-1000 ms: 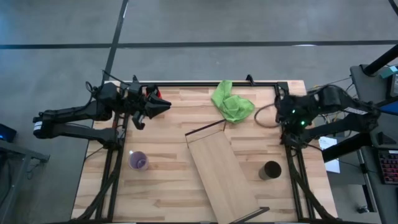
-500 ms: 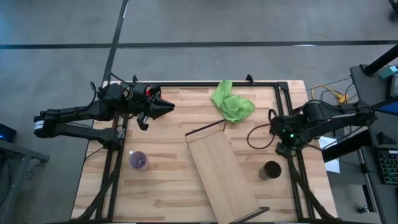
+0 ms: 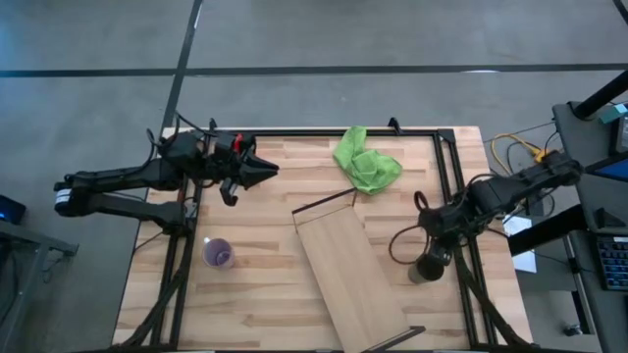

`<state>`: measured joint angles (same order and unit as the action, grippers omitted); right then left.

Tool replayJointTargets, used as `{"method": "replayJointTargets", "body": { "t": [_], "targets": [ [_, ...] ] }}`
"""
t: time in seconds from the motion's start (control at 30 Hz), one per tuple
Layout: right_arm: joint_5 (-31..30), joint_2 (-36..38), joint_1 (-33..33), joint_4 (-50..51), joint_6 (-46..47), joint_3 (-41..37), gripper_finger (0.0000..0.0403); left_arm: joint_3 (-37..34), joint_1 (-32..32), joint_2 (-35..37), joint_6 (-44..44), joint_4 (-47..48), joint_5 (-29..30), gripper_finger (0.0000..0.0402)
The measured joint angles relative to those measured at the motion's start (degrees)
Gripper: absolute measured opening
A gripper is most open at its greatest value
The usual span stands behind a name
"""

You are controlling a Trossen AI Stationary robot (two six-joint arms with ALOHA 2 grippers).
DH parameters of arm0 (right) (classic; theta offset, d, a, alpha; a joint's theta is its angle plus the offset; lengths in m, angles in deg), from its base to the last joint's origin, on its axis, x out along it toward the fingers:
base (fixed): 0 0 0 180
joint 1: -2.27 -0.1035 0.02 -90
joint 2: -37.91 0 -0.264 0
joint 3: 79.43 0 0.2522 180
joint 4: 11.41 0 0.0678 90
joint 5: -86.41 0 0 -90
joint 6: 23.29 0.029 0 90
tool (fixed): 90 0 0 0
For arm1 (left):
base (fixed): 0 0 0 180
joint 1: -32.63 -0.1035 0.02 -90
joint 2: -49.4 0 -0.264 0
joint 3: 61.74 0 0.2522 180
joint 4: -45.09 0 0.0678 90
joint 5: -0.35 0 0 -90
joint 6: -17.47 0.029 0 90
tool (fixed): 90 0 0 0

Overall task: Stack small to large cups/mugs on shelf
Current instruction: Put the black cup on the shelf

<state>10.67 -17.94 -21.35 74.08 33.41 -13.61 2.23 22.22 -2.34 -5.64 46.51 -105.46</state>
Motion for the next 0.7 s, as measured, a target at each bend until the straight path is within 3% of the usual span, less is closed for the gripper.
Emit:
{"method": "replayJointTargets", "body": {
  "t": [0.3, 0.7],
  "targets": [
    [-1.0, -3.8, -3.9, -0.1, 0.4, -1.0, 0.0104, 0.0, 0.0, -1.4, 0.0, 0.1, 0.0, 0.0047],
    [-1.4, -7.6, -4.3, -0.6, -0.2, -3.6, 0.0085, 0.0, 0.0, -1.7, 0.0, 0.0, 0.0, 0.0047]
  ]
}}
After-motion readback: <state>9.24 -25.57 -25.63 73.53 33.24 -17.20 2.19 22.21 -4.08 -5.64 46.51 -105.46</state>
